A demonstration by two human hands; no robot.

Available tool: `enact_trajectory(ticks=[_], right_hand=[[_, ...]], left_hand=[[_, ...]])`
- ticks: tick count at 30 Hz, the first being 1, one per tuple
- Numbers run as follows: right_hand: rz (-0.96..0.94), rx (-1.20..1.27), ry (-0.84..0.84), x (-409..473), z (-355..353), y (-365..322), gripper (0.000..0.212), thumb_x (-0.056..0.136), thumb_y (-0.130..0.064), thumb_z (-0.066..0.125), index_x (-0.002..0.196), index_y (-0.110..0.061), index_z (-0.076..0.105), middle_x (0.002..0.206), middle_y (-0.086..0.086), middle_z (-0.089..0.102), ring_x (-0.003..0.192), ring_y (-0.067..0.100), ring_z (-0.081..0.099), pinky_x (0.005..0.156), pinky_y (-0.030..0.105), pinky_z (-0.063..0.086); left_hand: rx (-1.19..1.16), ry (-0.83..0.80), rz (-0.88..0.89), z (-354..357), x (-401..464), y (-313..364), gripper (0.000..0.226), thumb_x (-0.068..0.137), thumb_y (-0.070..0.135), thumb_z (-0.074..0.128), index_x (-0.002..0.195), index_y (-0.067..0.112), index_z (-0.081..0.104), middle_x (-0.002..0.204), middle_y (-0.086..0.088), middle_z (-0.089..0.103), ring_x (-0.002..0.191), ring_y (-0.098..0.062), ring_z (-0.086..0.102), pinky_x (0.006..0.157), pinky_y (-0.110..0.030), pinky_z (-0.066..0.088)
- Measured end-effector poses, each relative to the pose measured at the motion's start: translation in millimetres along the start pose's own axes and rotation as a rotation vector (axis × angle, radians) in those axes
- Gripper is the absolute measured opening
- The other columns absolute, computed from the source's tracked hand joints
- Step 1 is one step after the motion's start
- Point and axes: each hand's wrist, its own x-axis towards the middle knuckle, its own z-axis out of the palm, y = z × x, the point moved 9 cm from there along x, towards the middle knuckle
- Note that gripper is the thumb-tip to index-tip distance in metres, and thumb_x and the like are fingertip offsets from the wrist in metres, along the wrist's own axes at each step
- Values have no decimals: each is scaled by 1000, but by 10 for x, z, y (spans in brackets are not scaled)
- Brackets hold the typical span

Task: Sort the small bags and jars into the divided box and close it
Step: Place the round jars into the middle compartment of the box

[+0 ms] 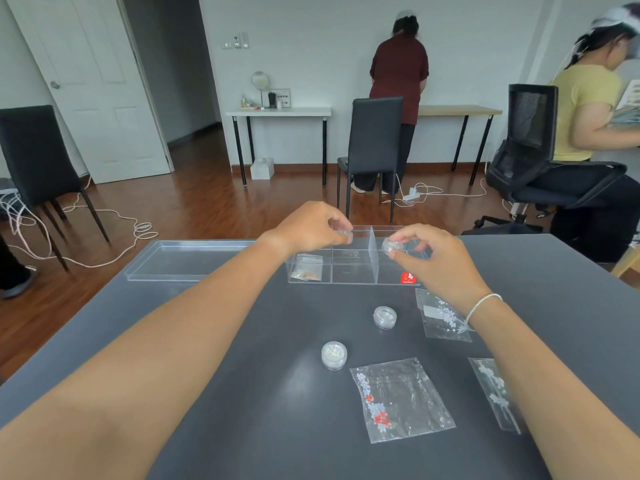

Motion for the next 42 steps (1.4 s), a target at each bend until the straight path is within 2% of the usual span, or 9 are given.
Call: enact_trajectory(ticks=[5,10,16,19,26,31,36,39,42], right_hand=[[27,-2,-7,10,16,68,17,80,-27,65,76,-41,57,86,-28,55,85,7,47,70,12,36],[21,-8,-11,17,35,61,20,79,-27,65,74,-44,55,85,-31,53,88,10,48,69,11,35],[24,-5,-25,7,51,69,21,79,-26,66,75,-44,55,84,-28,54,90,13,49,73,20,37],[15,3,-25,0,52,50,19,78,-25,66,76,-41,57,83,-28,55,88,11,48,70,13,36],[21,5,-30,-10,55,59,16,78,-24,67,78,-38,58,82,-27,56,89,11,48,70,10,34],[42,7,-31,-10,60,93,13,78,-25,66,80,-36,59,83,-27,56,89,14,49,74,23,36],[41,-5,-34,-4,88,84,14,78,-27,66,79,-38,58,82,-27,55,86,11,49,68,14,35],[48,-2,-30,15,112,89,14,78,-27,66,78,-39,58,82,-26,56,84,11,48,68,14,35],[48,-15,-36,67,147,78,9,79,-27,66,80,-36,61,81,-25,57,85,12,46,67,12,33]], left_hand=[[128,-68,-38,138,134,-79,14,75,26,69,88,20,71,92,7,63,91,-14,59,78,-25,40],[285,-109,-46,206,195,-38,14,78,24,66,90,19,69,104,1,67,93,-19,59,74,-29,42],[402,-187,-78,294,256,-5,19,78,22,67,96,15,68,109,-1,67,97,-23,60,70,-29,41],[416,-214,-99,333,260,-21,20,77,20,67,97,14,69,109,-1,67,95,-23,61,68,-29,41],[384,-206,-102,316,257,-22,20,77,21,68,96,14,68,109,-1,66,93,-24,60,71,-30,42],[271,-117,-36,154,144,51,16,79,24,65,94,20,68,104,3,64,96,-19,57,80,-30,44],[121,-5,30,-38,-156,124,12,79,24,65,91,24,69,101,7,65,96,-10,58,86,-28,45],[9,73,70,-101,-435,168,9,79,26,65,87,30,69,92,17,61,71,16,52,68,-8,39],[-74,38,123,-15,-748,219,12,80,25,66,86,34,68,86,23,61,57,7,49,58,-5,38]])
